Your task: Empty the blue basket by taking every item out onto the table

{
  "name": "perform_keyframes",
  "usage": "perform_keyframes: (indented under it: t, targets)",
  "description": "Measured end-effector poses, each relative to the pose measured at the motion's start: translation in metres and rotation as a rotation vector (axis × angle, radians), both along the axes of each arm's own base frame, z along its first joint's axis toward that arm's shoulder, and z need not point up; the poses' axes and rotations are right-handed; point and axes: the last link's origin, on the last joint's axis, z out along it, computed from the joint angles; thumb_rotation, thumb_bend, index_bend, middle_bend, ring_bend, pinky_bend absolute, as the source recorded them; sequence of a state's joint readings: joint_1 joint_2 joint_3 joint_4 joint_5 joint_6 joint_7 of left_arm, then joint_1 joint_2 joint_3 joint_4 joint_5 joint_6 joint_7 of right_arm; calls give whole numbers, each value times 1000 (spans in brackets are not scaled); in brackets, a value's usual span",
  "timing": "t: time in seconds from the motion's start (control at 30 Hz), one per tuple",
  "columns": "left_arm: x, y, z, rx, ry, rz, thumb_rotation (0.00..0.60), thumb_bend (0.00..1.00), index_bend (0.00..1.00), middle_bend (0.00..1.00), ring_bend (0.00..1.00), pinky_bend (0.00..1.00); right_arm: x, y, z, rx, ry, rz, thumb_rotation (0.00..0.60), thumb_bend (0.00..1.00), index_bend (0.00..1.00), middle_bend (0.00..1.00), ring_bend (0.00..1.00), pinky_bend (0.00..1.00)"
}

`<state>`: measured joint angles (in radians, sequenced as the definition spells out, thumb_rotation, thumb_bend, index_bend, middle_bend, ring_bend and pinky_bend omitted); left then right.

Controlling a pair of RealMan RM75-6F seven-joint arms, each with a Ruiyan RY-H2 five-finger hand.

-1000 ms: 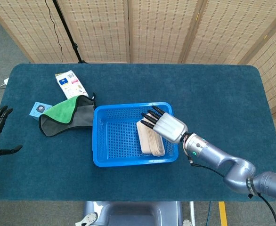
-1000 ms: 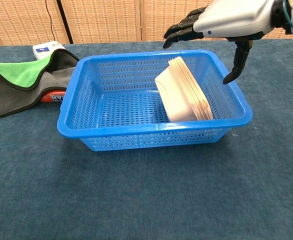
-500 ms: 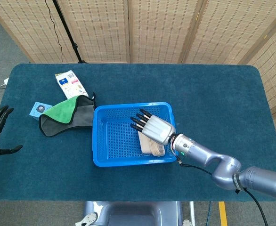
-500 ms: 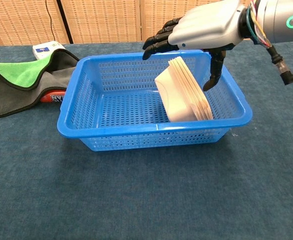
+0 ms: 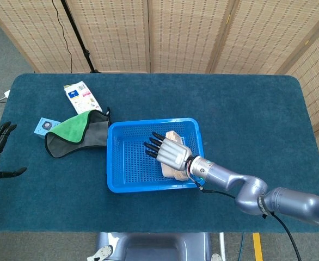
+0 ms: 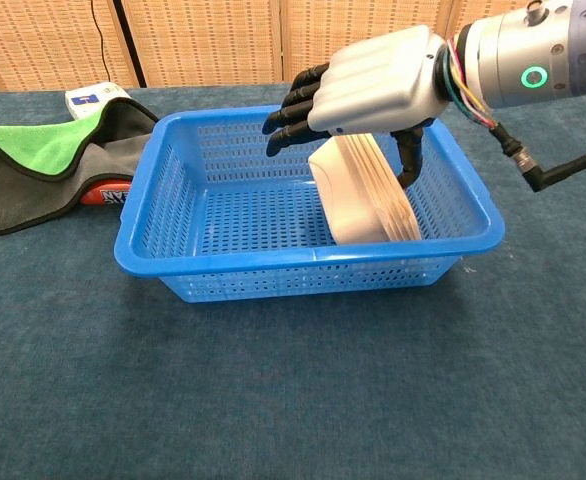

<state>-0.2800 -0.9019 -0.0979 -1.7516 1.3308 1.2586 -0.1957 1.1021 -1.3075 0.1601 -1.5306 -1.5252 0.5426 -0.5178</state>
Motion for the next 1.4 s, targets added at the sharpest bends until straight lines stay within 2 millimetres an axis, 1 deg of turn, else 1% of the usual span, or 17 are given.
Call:
perform_keyframes:
  t: [0.3, 0.37, 0.47, 0.5, 0.57, 0.63, 0.67, 0.7, 0.73, 0.77, 0.83, 0.97, 1.03, 1.17, 1.27, 1.33, 1.4]
  targets:
    - [0, 1, 0, -10, -8, -4, 600, 103, 0, 0, 0, 0, 4, 2, -19, -30, 102, 106, 600, 0, 34, 0, 0, 0]
    - [0, 1, 1, -11, -10, -4, 600, 103, 0, 0, 0, 0, 4, 2, -22, -36, 118, 118, 600, 0, 68, 0, 0, 0]
    - [0, 2, 0, -14, -10, -4, 600, 103, 0, 0, 0, 0, 3, 1, -26, -45, 134, 127, 600, 0, 168, 2, 0, 2]
    - [0, 2, 0, -15, -10, -4, 600, 103, 0, 0, 0, 0, 3, 1, -27, -50, 139, 134, 600, 0, 216, 17, 1, 17]
    - [0, 2, 0, -19, -10, -5, 600, 103, 0, 0, 0, 0, 2, 0, -27, -60, 146, 147, 600, 0, 313, 76, 32, 96]
    - [0, 3, -1, -24, -10, -6, 600, 103, 0, 0, 0, 0, 1, 1, -29, -73, 158, 175, 600, 0, 472, 208, 150, 279]
    - [0, 3, -1, -26, -10, -7, 600, 103, 0, 0, 0, 0, 1, 1, -30, -77, 160, 188, 600, 0, 529, 259, 197, 343]
    - [0, 3, -1, -27, -11, -7, 600, 103, 0, 0, 0, 0, 0, 3, -31, -80, 161, 204, 600, 0, 607, 329, 262, 429]
    - [0, 3, -1, -28, -12, -7, 600, 103, 0, 0, 0, 0, 0, 4, -32, -82, 158, 214, 600, 0, 660, 380, 310, 494]
    - [0, 3, -1, -28, -11, -7, 600, 103, 0, 0, 0, 0, 0, 4, -32, -82, 153, 220, 600, 0, 686, 406, 338, 530]
    - [0, 3, -1, -31, -11, -6, 600, 103, 0, 0, 0, 0, 0, 6, -33, -80, 140, 228, 600, 0, 700, 425, 363, 566]
    - [0, 3, -2, -38, -12, -4, 600, 103, 0, 0, 0, 0, 5, 8, -29, -81, 87, 247, 600, 0, 702, 428, 368, 571]
    - [1, 4, -3, -43, -12, -4, 600, 103, 0, 0, 0, 0, 11, 8, -23, -90, 47, 262, 600, 0, 700, 428, 368, 571]
    - [2, 4, -4, -47, -12, -7, 600, 103, 0, 0, 0, 0, 22, 6, -6, -122, -16, 288, 600, 0, 699, 428, 368, 571]
    - [2, 4, -5, -50, -9, -8, 600, 103, 0, 0, 0, 0, 31, 3, 12, -162, -67, 303, 600, 0, 698, 429, 368, 571]
    - [2, 3, -5, -52, -10, -9, 600, 103, 0, 0, 0, 0, 33, 0, 23, -190, -97, 300, 600, 0, 695, 429, 368, 571]
    - [3, 3, -6, -55, -9, -12, 600, 103, 0, 0, 0, 0, 30, -5, 33, -224, -119, 283, 600, 0, 691, 429, 368, 570]
